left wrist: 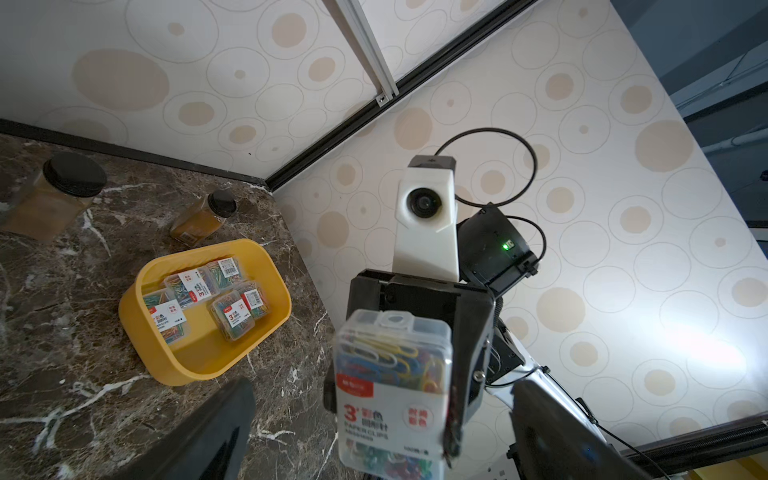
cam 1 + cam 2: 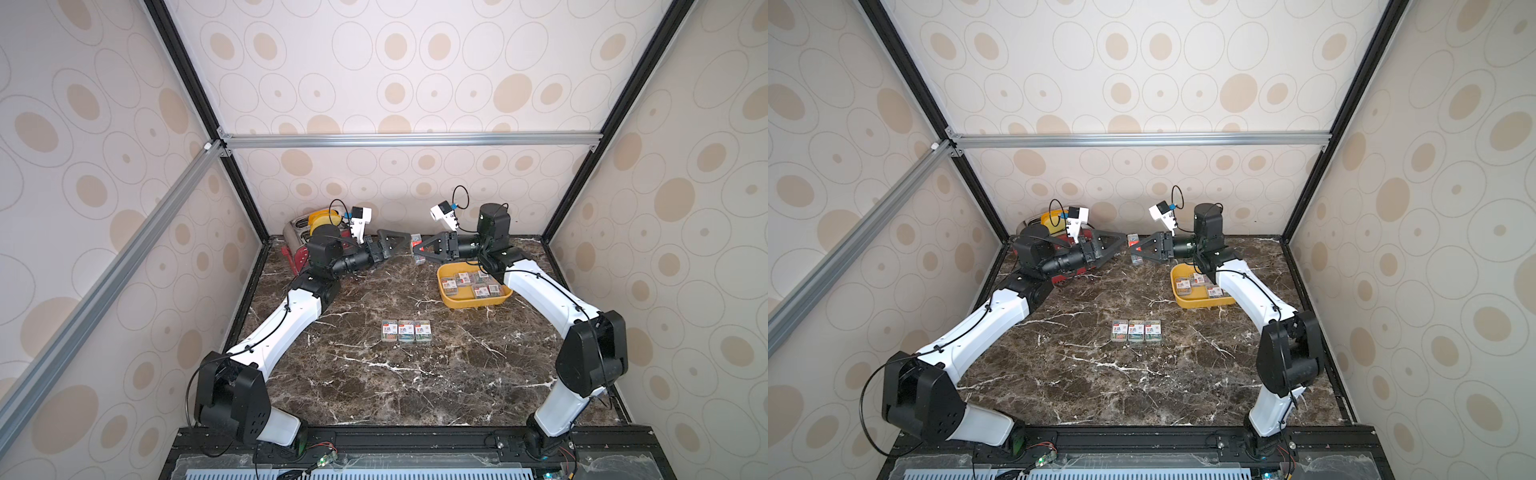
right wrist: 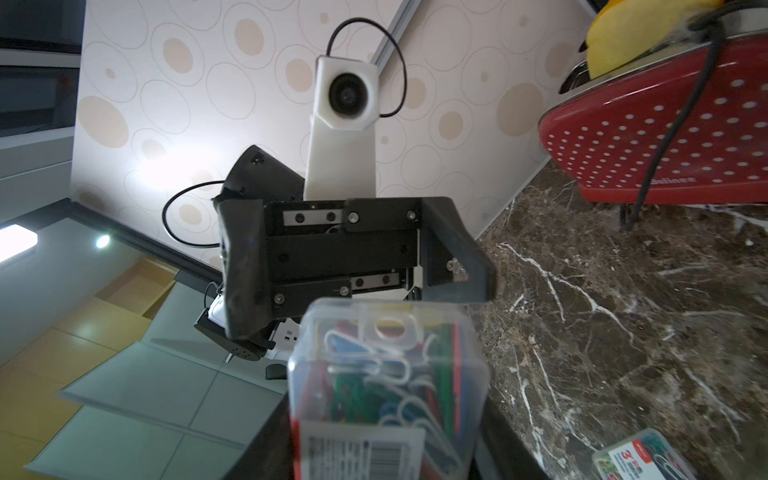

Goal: Take the paper clips out of the storage box
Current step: Pick up the boxed paper clips from the storage box.

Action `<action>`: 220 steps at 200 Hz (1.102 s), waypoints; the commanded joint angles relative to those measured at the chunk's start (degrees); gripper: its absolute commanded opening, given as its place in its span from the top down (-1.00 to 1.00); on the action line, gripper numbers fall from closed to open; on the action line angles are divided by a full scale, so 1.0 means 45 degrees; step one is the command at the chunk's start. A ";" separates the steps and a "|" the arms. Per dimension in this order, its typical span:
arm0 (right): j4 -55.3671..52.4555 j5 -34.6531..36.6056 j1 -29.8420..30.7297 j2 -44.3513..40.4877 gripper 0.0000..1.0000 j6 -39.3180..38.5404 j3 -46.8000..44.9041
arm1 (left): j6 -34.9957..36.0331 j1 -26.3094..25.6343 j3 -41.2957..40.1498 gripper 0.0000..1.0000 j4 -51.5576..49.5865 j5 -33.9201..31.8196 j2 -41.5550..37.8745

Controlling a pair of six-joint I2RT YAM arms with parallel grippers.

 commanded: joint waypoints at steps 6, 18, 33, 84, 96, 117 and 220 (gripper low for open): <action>0.2658 -0.0495 0.0218 -0.0084 0.07 0.1885 0.0172 | -0.0177 -0.0103 0.0668 -0.97 0.0723 0.0254 0.0106; 0.2840 -0.0535 0.0337 -0.0030 0.07 0.2103 0.0286 | -0.0166 -0.0102 0.0730 -0.96 0.0730 0.0300 0.0141; 0.2761 -0.0541 0.0449 0.0035 0.07 0.2110 0.0382 | -0.0186 -0.0115 0.0782 -0.93 0.0869 0.0342 0.0160; 0.2697 -0.0501 0.0630 0.0335 0.08 0.2140 0.0461 | -0.0408 -0.0108 0.0922 -0.79 0.1287 0.0512 0.0218; 0.2699 -0.0499 0.0643 0.0421 0.08 0.2171 0.0475 | -0.0507 -0.0115 0.0924 -0.73 0.1409 0.0585 0.0246; 0.2758 -0.0432 0.0668 0.0518 0.08 0.2276 0.0534 | -0.0577 -0.0105 0.0855 -0.60 0.1543 0.0635 0.0286; 0.3600 -0.0412 0.0673 0.1054 0.02 0.3175 0.0743 | -0.0439 -0.0105 0.0853 0.10 0.1413 0.0847 0.0489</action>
